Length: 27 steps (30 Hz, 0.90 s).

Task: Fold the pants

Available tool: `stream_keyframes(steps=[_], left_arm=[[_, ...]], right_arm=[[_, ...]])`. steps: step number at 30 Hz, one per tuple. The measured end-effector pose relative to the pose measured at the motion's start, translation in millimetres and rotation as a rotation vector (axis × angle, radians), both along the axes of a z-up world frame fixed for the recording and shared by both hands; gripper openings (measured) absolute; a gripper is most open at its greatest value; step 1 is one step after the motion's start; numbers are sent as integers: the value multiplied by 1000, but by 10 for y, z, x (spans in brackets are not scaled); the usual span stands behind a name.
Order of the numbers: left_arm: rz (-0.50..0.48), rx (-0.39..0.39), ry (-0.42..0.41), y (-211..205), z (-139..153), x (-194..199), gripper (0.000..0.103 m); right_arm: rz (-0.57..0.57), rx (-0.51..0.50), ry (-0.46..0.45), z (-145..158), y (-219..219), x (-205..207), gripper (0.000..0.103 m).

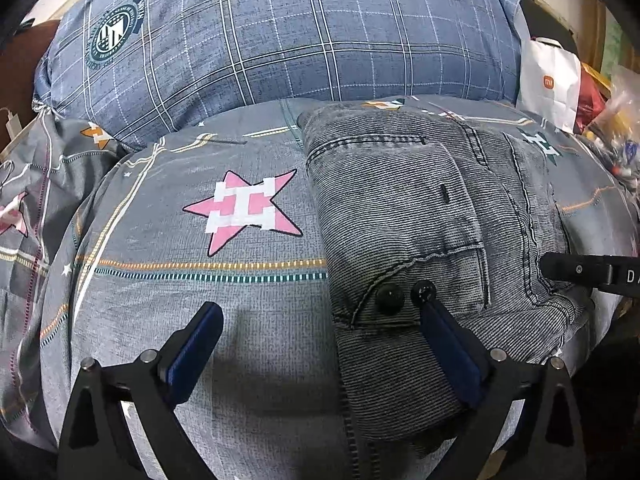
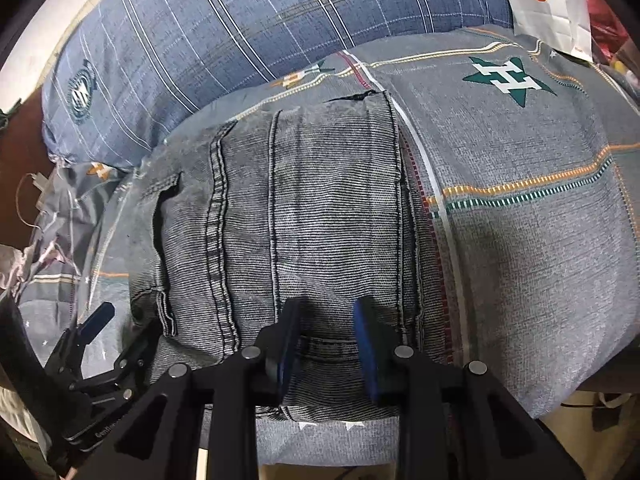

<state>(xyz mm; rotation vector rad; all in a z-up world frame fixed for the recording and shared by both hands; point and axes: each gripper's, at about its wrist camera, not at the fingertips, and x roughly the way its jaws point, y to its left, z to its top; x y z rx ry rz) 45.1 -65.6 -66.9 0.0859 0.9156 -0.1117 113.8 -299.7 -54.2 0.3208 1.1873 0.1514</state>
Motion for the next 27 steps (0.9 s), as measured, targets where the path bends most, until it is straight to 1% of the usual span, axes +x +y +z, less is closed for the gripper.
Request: stream_keyframes(steps=[3, 4, 7, 8, 9, 10, 12, 14, 15, 16, 17, 18, 19, 22, 25, 27], left_arm=[[2, -5, -3, -10, 14, -1, 100], [1, -7, -4, -13, 17, 6, 100], [7, -23, -6, 47, -46, -38, 100], [7, -23, -7, 51, -51, -33, 101], [6, -23, -6, 56, -50, -31, 101], [5, -24, -4, 58, -51, -26, 102], [2, -24, -3, 62, -53, -21, 102], [3, -25, -2, 65, -57, -16, 102], [4, -25, -3, 66, -56, -18, 102], [7, -24, -4, 63, -57, -16, 102], [7, -23, -4, 63, -60, -12, 102], [6, -22, -6, 60, -61, -11, 102], [3, -19, -7, 54, -62, -10, 102], [5, -18, -15, 57, -69, -10, 103], [10, -27, -17, 64, -73, -7, 103], [11, -32, -16, 70, -72, -9, 103]], right_arm=[[15, -26, 50, 71, 33, 79, 33], [15, -35, 46, 127, 37, 94, 33], [28, -55, -24, 387, 70, 212, 38], [36, -67, -46, 462, 93, 295, 47], [43, -84, -66, 519, 119, 377, 58], [50, -106, -89, 562, 147, 461, 62], [53, -115, -130, 601, 174, 606, 63], [39, -83, -162, 563, 156, 736, 63], [37, -87, -155, 484, 160, 803, 63], [45, -100, -128, 356, 169, 862, 63], [55, -112, -90, 208, 160, 908, 63], [57, -101, -50, 34, 137, 938, 63], [44, -85, -86, -9, 117, 917, 63], [70, -143, -106, 17, 218, 905, 64], [60, -107, -108, 51, 173, 900, 65], [53, -121, -109, 81, 180, 870, 65]])
